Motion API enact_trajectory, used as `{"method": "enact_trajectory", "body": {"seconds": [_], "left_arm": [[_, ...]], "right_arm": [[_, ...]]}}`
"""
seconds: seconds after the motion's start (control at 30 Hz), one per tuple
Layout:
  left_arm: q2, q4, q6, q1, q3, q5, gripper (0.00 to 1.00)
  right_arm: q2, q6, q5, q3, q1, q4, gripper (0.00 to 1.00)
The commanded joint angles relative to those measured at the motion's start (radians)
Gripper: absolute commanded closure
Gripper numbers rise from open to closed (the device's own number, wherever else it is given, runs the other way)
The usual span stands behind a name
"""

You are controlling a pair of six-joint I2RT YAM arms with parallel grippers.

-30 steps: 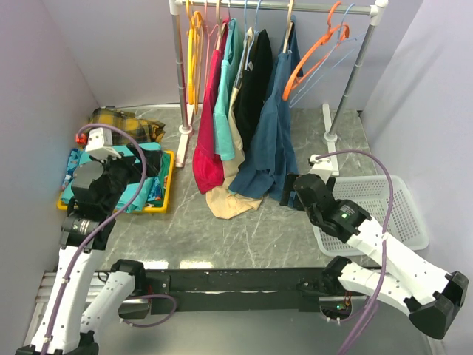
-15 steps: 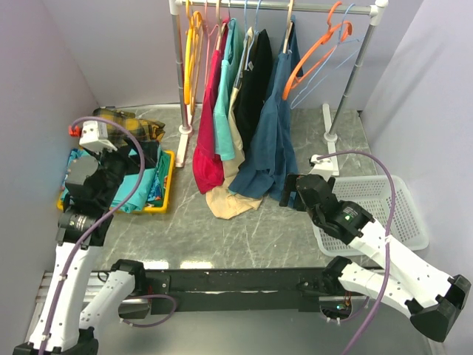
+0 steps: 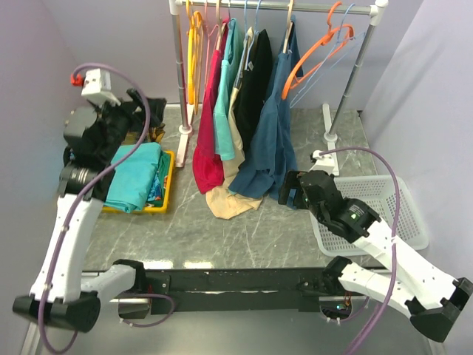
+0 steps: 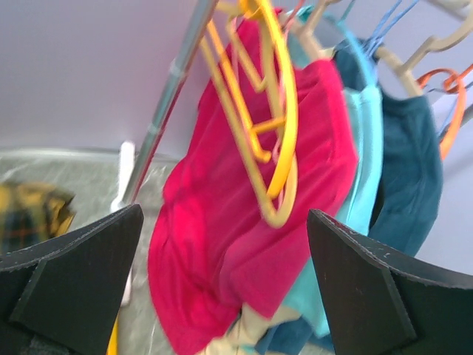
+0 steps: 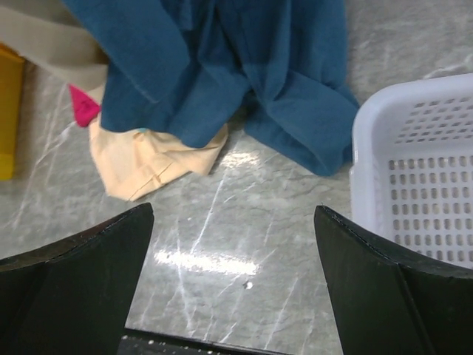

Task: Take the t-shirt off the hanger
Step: Pick up the hanger from the clothesline.

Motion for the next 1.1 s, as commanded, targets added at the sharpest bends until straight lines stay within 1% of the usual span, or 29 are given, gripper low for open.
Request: {"method": "enact_trajectory", "body": {"seconds": [0.0,0.07,0.13,0.17,0.2,0.23,0.27,0.3,0.33,0.37,0.4,0.5,0.6,0.73,0.83,0.9,0.93,0.97,1.0,1.07], "left_arm": [[0.085,0.166,-0.012,-0.003,0.091,0.124,0.01],[0.122,0.224,-0.036,-0.003,0.116,0.209,0.02],[0.173,0.281,-0.061,-0.006,0.144,0.283,0.08],[0.211,0.325,-0.081,-0.010,0.168,0.331,0.15],[0.232,0.327,-0.078,-0.039,0.193,0.331,0.18],[0.257,0.283,-0.040,-0.064,0.225,0.320,0.20],[0.306,0.252,-0.013,-0.091,0.307,0.269,0.24],[0.332,0.203,0.014,-0.148,0.346,0.247,0.25],[0.355,0.179,0.055,-0.173,0.380,0.222,0.25],[0.389,0.148,0.066,-0.193,0.426,0.204,0.26],[0.403,0.145,0.073,-0.222,0.440,0.166,0.27],[0.440,0.160,0.086,-0.260,0.464,0.103,0.29],[0.492,0.145,0.111,-0.304,0.512,0.084,0.31],[0.559,0.125,0.131,-0.348,0.576,0.023,0.37],[0.608,0.116,0.129,-0.369,0.622,0.009,0.42],[0.650,0.091,0.120,-0.384,0.673,-0.057,0.45],[0.667,0.036,0.094,-0.389,0.705,-0.100,0.47],[0.705,0.007,0.088,-0.391,0.772,-0.121,0.49],[0.720,-0.016,0.082,-0.397,0.800,-0.175,0.50],[0.748,-0.055,0.077,-0.406,0.845,-0.227,0.51]], "right_arm": [[-0.043,0.007,-0.068,0.002,-0.003,0.040,0.03],[-0.040,0.010,-0.074,0.005,-0.003,0.041,0.03],[-0.026,0.007,-0.079,0.011,-0.005,0.043,0.04],[-0.016,0.001,-0.080,0.015,-0.003,0.047,0.04],[-0.008,-0.002,-0.082,0.021,-0.003,0.051,0.04],[0.001,-0.010,-0.082,0.026,-0.003,0.052,0.04],[0.019,-0.013,-0.080,0.029,-0.003,0.057,0.04],[0.029,-0.016,-0.079,0.040,-0.003,0.057,0.04],[0.038,-0.019,-0.080,0.044,-0.003,0.060,0.04],[0.056,-0.021,-0.079,0.047,-0.003,0.066,0.04],[0.066,-0.021,-0.082,0.055,-0.003,0.070,0.04],[0.096,-0.012,-0.097,0.057,-0.003,0.092,0.04],[0.113,-0.006,-0.117,0.046,-0.003,0.112,0.04],[0.125,-0.002,-0.122,0.038,-0.003,0.120,0.04],[0.125,-0.001,-0.119,0.037,-0.002,0.123,0.04],[0.122,0.004,-0.119,0.035,-0.005,0.126,0.04],[0.122,0.004,-0.122,0.032,-0.003,0.127,0.04],[0.119,0.007,-0.123,0.031,-0.003,0.129,0.04],[0.118,0.008,-0.125,0.028,-0.003,0.130,0.04],[0.116,0.008,-0.129,0.023,-0.003,0.135,0.04]]}}
